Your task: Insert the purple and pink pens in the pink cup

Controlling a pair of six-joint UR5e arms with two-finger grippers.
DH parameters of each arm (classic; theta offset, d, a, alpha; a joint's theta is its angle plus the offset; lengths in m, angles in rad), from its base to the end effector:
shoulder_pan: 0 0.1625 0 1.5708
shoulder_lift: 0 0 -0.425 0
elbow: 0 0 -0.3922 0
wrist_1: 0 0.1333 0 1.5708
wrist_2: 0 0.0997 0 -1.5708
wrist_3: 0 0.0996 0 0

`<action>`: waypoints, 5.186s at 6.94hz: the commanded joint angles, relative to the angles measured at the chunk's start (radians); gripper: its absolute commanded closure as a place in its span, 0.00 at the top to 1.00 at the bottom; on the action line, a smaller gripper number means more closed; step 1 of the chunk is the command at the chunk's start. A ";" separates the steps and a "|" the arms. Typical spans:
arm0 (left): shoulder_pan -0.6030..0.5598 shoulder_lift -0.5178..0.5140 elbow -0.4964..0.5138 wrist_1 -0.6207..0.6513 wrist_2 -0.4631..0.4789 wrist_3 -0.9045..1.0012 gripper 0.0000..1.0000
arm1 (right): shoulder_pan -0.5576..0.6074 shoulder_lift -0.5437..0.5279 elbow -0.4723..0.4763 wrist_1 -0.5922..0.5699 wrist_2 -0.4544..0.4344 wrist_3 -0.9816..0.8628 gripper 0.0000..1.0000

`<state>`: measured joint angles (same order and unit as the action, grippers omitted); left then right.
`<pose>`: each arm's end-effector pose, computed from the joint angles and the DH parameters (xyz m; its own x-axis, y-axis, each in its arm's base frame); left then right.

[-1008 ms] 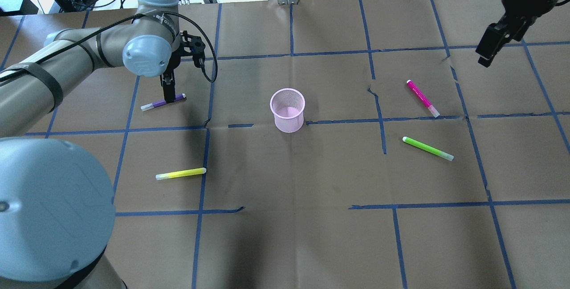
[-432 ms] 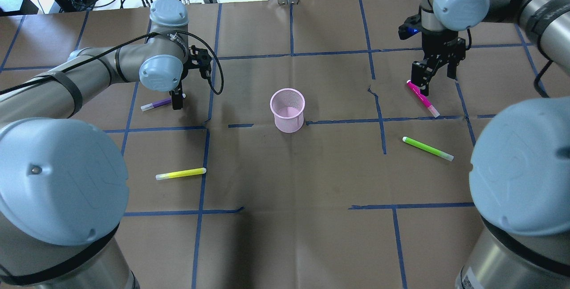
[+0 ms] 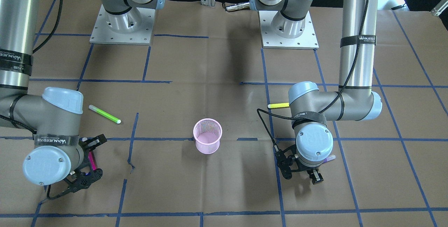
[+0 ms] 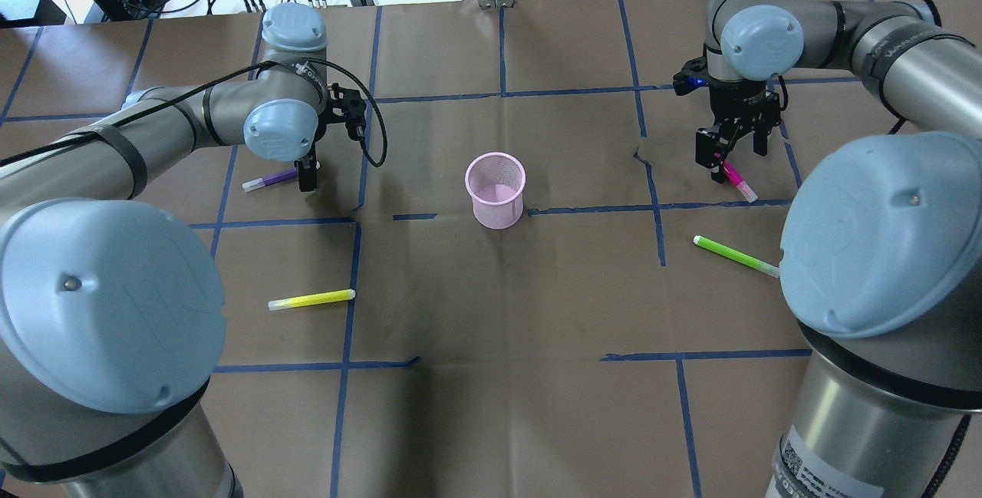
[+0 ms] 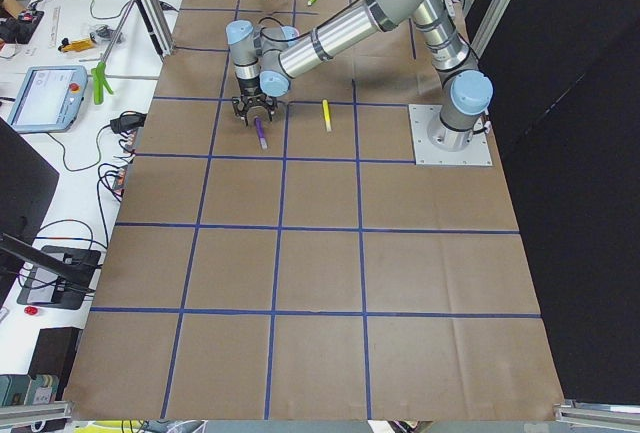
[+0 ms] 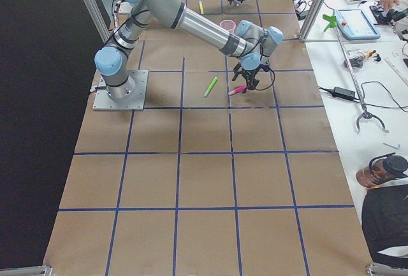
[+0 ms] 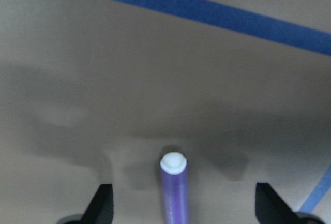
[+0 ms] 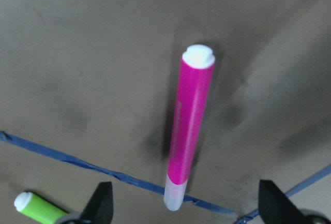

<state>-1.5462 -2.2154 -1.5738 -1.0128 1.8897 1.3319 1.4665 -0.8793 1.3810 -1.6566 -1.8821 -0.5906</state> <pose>-0.0858 -0.6613 0.1625 -0.2486 0.9685 0.0131 0.9172 0.2311 0.3246 0.0327 -0.6749 0.1742 -0.8501 -0.5265 0.0078 -0.4553 0.7423 0.4916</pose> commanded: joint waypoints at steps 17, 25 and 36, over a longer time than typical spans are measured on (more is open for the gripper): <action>-0.003 0.651 -0.299 -0.126 -0.959 0.063 0.00 | 0.037 0.042 -0.034 -0.094 -0.022 -0.038 0.39; -0.158 0.418 -0.220 0.185 -0.982 -0.196 0.00 | 0.037 -0.015 -0.086 -0.077 -0.014 -0.103 0.02; -0.169 0.232 -0.259 0.413 -0.982 -0.278 0.40 | 0.134 -0.513 0.054 -0.020 0.244 -0.912 0.01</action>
<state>-1.7150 -1.9760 -1.8343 -0.6058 0.9076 1.0556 1.5993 -1.3514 1.3886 -1.6761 -1.6397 -1.4454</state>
